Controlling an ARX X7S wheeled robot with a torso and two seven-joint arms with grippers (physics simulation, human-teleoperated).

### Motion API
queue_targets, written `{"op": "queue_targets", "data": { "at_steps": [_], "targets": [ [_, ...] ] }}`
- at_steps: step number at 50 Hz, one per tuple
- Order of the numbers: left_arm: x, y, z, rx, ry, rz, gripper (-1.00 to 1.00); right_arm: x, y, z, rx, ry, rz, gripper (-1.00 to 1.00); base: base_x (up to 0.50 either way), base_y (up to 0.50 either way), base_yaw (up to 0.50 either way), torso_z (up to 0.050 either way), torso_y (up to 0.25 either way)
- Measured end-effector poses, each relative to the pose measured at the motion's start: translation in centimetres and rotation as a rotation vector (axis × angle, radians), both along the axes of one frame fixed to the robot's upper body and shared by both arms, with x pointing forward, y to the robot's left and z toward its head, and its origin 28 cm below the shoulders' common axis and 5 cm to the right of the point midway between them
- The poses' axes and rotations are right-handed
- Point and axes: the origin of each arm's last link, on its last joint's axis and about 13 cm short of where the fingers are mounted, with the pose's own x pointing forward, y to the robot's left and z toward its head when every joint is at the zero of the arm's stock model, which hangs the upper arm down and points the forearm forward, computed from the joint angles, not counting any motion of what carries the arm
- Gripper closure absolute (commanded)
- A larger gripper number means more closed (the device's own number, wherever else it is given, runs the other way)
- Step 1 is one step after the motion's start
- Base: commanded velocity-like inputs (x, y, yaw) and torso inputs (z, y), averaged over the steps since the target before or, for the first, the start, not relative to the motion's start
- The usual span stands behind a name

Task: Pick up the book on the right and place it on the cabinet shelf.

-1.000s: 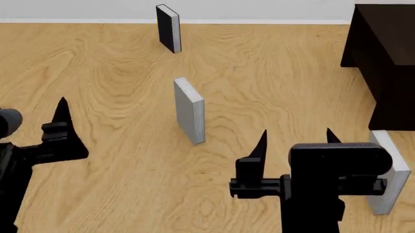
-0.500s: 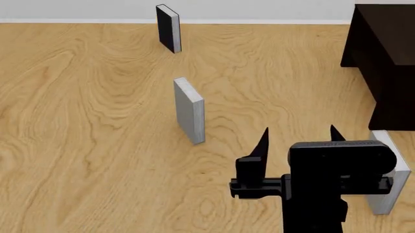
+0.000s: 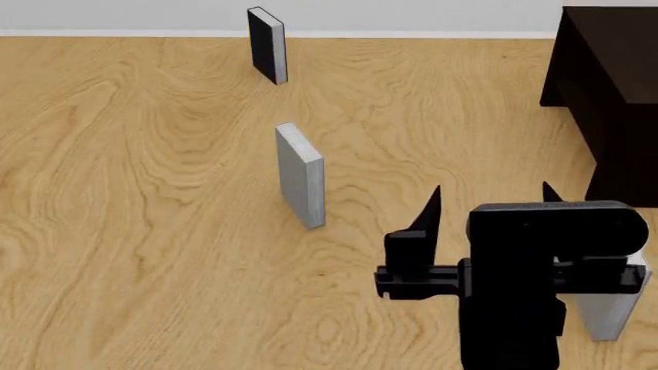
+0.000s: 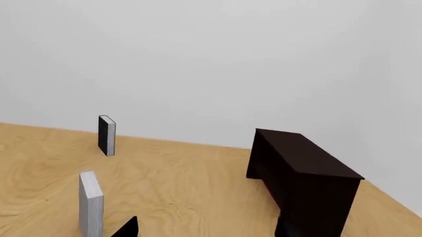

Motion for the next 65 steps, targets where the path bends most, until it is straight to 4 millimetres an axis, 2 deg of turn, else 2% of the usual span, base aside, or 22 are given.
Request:
{"op": "queue_targets", "data": {
  "at_steps": [19,65],
  "targets": [
    [-0.5,0.0,0.2,0.021,-0.009,0.026,-1.0,-0.2,-0.2,1.9,-0.006,-0.008,-0.004,-1.0,0.03,0.0,0.0,0.0,0.0],
    [-0.5,-0.2,0.1,0.037,0.005,0.022,-1.0,-0.6,-0.2,2.1,-0.004,-0.003,0.012,-1.0,0.27,0.0,0.0,0.0,0.0]
  ]
}}
